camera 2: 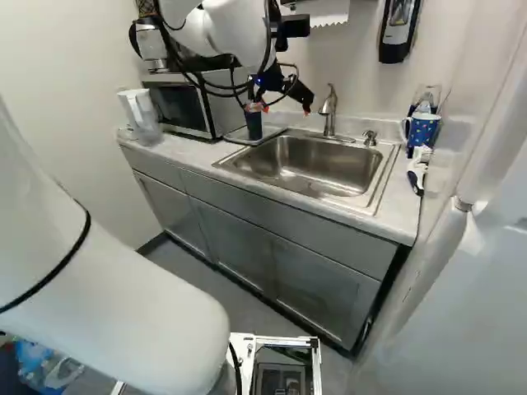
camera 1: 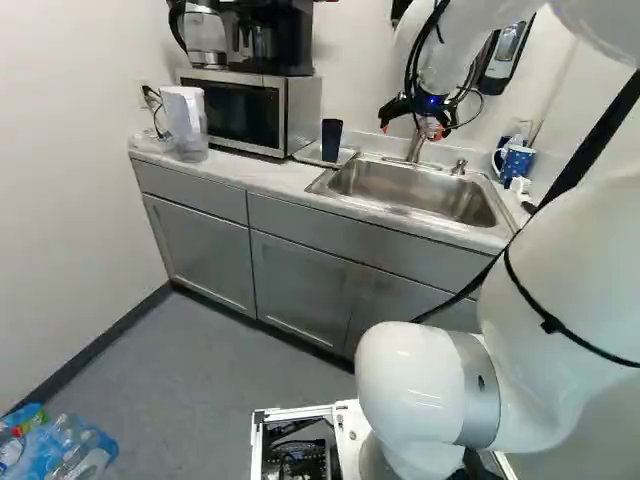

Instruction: Rinse the cup and place it in the tray

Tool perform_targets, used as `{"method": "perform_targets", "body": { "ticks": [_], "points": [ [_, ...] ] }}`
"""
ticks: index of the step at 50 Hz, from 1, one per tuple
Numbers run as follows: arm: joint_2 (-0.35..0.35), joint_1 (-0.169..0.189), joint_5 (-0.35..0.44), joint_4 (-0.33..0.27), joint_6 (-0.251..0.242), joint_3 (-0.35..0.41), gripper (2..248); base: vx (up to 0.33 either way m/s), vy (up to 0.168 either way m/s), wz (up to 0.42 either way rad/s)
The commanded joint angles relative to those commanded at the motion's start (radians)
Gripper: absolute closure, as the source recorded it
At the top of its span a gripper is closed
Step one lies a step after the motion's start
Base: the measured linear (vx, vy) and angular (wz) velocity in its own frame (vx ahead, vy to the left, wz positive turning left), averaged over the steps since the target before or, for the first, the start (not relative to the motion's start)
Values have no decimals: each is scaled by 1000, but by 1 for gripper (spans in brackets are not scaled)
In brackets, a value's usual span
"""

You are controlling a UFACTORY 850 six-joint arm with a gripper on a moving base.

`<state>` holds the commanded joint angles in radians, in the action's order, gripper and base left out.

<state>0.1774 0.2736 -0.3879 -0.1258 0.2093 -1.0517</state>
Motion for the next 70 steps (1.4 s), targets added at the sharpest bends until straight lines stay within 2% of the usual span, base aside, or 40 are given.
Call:
{"method": "perform_targets", "body": {
  "ticks": [70],
  "points": [
    [0, 0, 0, 0, 0, 0, 3, -76, 30, -3]
  ]
}}
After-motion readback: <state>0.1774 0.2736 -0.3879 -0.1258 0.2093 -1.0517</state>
